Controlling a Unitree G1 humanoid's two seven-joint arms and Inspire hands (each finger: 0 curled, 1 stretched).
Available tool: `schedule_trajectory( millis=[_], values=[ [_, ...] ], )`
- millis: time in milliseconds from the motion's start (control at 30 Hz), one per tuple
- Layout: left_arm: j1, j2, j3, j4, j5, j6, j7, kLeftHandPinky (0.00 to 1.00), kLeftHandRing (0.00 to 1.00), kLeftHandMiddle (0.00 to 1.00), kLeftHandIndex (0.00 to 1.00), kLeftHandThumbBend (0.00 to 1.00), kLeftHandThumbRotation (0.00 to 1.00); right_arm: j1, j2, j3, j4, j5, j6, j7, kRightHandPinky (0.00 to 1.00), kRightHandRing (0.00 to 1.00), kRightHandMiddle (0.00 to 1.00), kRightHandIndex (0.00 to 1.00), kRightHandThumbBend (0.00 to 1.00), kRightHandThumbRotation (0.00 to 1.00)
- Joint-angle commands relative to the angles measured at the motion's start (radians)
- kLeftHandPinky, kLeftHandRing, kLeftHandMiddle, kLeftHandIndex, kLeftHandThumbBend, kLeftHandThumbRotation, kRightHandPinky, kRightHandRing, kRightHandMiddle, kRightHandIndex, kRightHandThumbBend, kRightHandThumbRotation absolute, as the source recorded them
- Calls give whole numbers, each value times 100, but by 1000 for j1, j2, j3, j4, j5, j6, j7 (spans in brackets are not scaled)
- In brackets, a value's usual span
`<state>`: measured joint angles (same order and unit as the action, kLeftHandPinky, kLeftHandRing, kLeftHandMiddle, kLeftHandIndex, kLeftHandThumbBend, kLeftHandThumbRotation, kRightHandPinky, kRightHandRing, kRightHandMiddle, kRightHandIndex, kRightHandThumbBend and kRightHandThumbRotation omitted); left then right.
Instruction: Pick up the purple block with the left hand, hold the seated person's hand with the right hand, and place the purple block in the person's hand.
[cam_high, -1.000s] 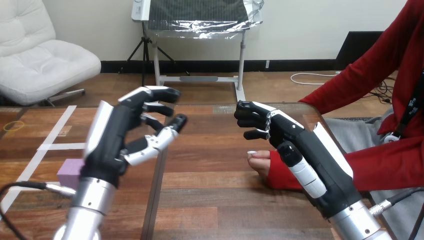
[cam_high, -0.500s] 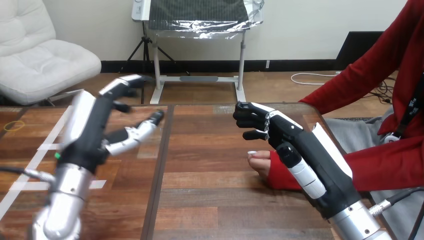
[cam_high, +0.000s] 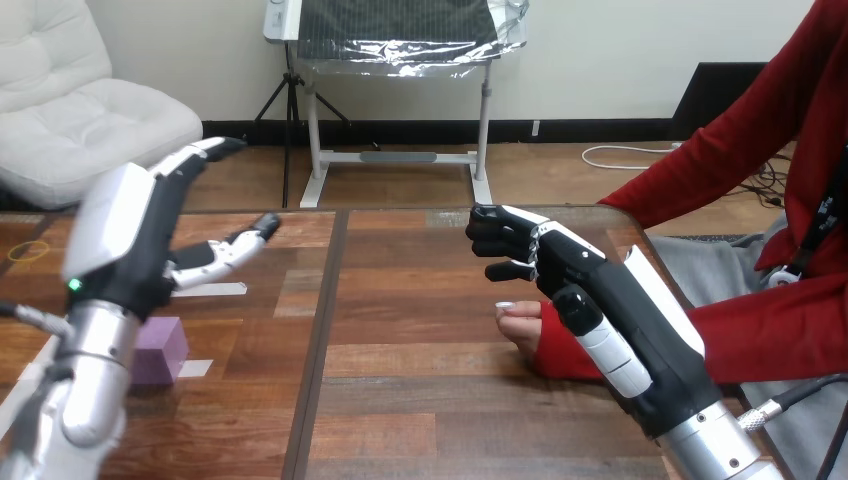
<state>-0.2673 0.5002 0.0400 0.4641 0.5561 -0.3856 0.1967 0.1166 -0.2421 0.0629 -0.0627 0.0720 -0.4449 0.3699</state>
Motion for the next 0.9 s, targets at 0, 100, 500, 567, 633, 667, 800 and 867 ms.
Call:
schedule_trajectory(
  millis=[0,100,500,567,633,667,800,867],
  values=[
    [-122,59,-45,64,55,10,27,79,83,85,83,68,46,-35,-6,-13,-26,7,-8,-1,77,82,83,84,91,100],
    [-146,81,-63,94,84,33,23,79,84,85,85,70,46,-35,-5,-13,-26,8,-7,-1,77,82,83,84,91,100],
    [-233,130,-130,195,154,134,-11,76,82,83,84,78,41,-33,-5,-9,-32,4,0,-1,77,82,83,84,91,100],
    [-244,131,-138,211,154,147,-15,76,82,83,83,79,40,-33,-4,-9,-31,4,-1,-1,77,82,83,84,91,100],
    [-255,127,-143,229,149,169,-31,77,83,84,84,80,38,-33,-5,-9,-30,4,-2,-1,77,82,83,84,91,100],
    [-258,127,-145,234,146,175,-35,78,83,84,84,80,37,-34,-5,-9,-30,3,-2,-1,76,82,83,84,91,100],
    [-274,120,-155,268,141,193,-31,79,84,84,84,80,35,-33,-5,-9,-30,3,-2,-1,76,82,83,84,90,100],
    [-281,118,-161,284,139,201,-26,79,84,84,84,80,34,-33,-4,-9,-30,3,-1,-1,76,82,83,84,91,100]
  ],
)
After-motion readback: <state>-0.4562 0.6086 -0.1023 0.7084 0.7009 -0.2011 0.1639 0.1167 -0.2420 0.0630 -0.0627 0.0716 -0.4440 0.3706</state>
